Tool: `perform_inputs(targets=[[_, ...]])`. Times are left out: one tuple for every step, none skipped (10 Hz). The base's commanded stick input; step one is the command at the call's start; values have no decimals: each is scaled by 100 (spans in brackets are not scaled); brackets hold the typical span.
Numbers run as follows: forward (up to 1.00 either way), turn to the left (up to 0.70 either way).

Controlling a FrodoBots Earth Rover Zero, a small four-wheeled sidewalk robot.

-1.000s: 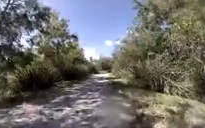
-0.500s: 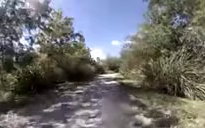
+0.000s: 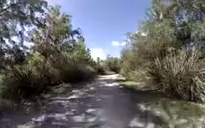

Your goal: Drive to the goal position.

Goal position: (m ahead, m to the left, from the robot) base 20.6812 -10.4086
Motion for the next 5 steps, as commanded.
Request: perform_inputs(targets=[[85,0],[85,0],[85,0],[85,0],[85,0]])
